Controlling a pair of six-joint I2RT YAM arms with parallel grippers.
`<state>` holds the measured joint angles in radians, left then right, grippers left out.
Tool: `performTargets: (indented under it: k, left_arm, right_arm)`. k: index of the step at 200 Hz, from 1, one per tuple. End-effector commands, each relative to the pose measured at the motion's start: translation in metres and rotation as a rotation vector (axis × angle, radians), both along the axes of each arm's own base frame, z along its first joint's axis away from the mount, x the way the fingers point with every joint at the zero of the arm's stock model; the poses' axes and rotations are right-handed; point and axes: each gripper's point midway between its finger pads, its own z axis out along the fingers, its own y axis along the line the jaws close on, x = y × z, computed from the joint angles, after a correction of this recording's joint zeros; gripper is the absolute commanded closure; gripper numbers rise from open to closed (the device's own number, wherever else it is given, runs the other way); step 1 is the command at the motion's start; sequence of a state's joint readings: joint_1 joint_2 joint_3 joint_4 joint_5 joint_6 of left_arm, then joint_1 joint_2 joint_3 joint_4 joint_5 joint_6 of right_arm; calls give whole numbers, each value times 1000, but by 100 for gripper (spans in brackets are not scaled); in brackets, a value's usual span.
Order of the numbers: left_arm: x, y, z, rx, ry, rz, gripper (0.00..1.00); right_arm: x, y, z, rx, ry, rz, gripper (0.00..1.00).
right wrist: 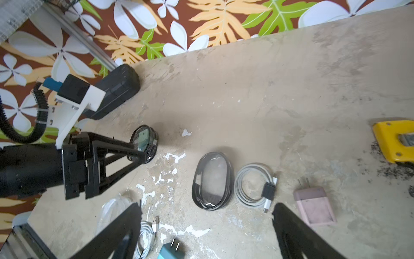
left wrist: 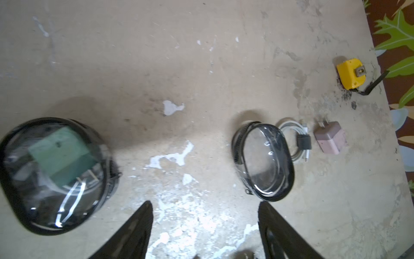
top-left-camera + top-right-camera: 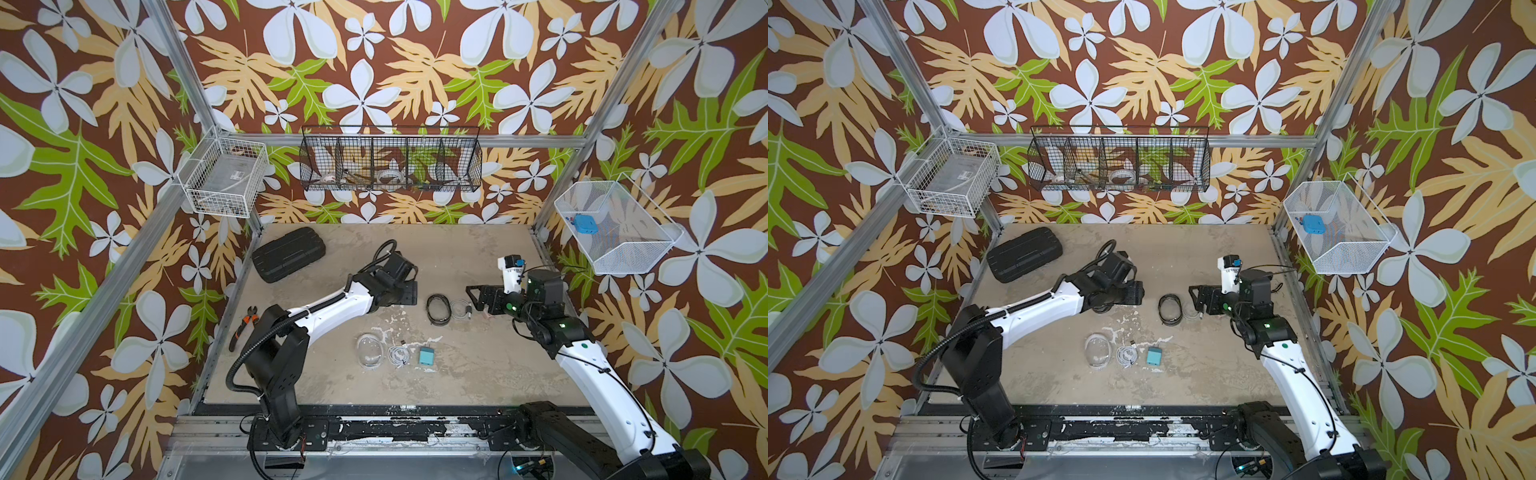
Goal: Pack away charging kits
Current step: Place the storage bag at the center of the board, then pick up the storage bag at the center of the board.
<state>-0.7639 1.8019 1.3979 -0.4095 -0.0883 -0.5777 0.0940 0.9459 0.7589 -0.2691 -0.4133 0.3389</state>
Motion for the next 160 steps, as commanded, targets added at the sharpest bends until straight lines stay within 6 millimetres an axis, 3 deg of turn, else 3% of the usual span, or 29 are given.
performTargets:
  k: [1,21,38,66,127,160]
  left_arm:
    - [-6,-30,-5,57,13,6,24]
    - [-9,-70,-13,101,25,-40,24]
    - [-7,-89,-26,144,27,-41,24]
    - [-5,-99,-52,229,50,-40,25]
    - [-6,-122,-73,306,41,-72,27]
    - [-5,-111,-88,377,45,-58,30]
  right_arm:
    - [1,-12,11,86,-52,-67,7]
    - [-4,-31,9,98,-72,-140,7]
    - [-7,-41,7,121,-82,-180,7]
    - [-10,-46,-3,147,-70,-197,7]
    - [-19,-55,-4,161,-101,-243,7]
    - [-20,-53,-11,173,-88,-237,6]
